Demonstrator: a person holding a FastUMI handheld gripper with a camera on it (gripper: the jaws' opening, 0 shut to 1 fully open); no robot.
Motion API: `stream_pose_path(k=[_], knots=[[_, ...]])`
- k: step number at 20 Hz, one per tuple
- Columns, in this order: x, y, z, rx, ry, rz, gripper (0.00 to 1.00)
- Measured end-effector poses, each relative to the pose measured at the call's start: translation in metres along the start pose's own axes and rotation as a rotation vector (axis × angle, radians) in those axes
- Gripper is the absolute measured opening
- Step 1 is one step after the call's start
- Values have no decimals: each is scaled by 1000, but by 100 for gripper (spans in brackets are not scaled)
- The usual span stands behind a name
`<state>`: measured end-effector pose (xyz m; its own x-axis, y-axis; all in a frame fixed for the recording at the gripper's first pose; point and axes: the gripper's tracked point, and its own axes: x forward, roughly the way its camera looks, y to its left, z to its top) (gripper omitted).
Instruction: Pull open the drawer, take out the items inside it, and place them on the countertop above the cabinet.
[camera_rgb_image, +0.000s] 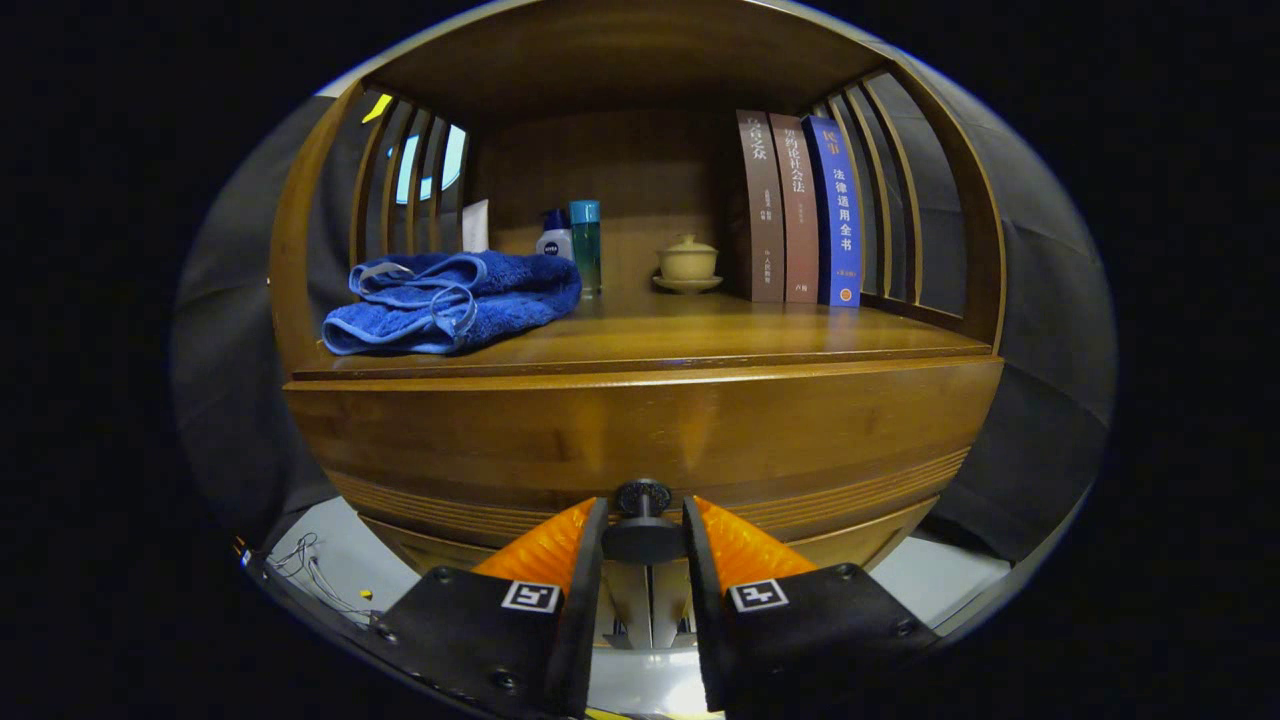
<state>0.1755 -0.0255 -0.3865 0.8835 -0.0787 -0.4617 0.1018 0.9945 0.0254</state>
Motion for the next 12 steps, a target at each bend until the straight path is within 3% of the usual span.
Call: stream_pose_path(k=[1, 2, 4, 5, 12], knots=[[-2, -1, 1, -5, -5, 0, 47], [0, 0, 0, -15, 1, -1, 40], [4, -1, -7, -16, 5, -2, 40], [4, -2, 2, -13, 8, 0, 29], [-16, -1, -6, -11, 30, 0, 29]])
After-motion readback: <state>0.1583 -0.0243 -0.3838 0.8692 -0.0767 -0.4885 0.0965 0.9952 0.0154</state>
